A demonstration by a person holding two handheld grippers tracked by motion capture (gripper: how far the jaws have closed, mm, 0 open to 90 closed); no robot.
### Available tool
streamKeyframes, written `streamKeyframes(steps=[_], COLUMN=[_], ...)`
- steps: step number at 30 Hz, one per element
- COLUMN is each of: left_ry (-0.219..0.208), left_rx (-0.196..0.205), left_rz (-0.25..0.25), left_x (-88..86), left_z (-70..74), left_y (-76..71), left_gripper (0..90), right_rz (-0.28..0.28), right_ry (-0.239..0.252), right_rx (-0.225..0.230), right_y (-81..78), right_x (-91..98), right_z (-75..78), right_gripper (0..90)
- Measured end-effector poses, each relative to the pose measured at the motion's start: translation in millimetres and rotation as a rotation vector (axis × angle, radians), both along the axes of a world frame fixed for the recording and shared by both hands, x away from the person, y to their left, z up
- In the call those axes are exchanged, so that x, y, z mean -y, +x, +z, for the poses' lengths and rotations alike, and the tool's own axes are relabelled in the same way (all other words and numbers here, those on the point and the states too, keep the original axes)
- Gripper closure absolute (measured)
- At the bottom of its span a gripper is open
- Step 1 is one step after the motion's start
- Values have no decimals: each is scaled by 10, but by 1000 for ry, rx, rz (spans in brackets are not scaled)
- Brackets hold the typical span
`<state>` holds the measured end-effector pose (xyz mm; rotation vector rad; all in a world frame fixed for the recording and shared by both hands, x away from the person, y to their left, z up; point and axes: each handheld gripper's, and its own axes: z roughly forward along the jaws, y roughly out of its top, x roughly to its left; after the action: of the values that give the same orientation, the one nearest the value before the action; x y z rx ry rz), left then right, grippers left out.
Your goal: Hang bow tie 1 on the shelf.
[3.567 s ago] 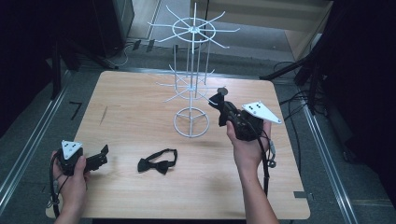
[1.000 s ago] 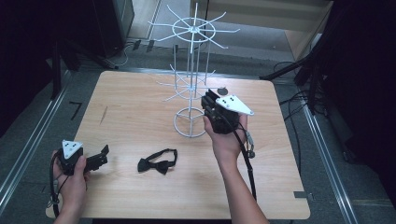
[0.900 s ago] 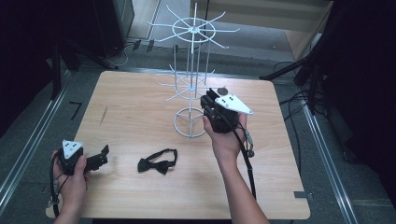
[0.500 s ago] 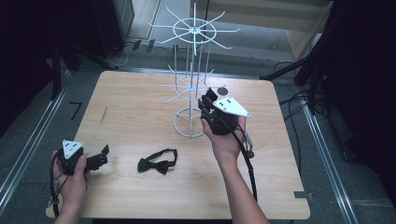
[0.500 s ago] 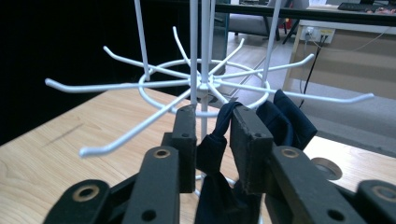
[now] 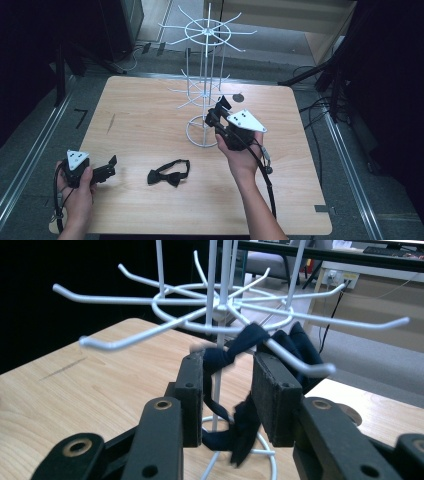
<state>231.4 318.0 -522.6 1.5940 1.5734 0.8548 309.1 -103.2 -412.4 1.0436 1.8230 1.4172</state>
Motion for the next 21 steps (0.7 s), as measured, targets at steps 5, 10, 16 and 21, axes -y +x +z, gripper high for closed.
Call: streamKeyframes(steps=[5, 10, 16, 21], left_ry=[-3, 1, 2, 1], left_rx=[-1, 1, 4, -4], left_rz=[-2, -1, 0, -2], left_x=[-3, -1, 2, -1], left_z=[0, 1, 0, 1], left_y=[0, -2, -4, 1], left_gripper=[0, 0, 0, 0], right_rz=[5, 15, 16, 16], right_ry=[-3, 3, 8, 4], right_rx=[-14, -22, -27, -36], right_y=[-12, -44, -103, -137], right_x=[-5, -7, 14, 50], right_z=[-81, -120, -146, -224], right_gripper=[662, 658, 641, 629])
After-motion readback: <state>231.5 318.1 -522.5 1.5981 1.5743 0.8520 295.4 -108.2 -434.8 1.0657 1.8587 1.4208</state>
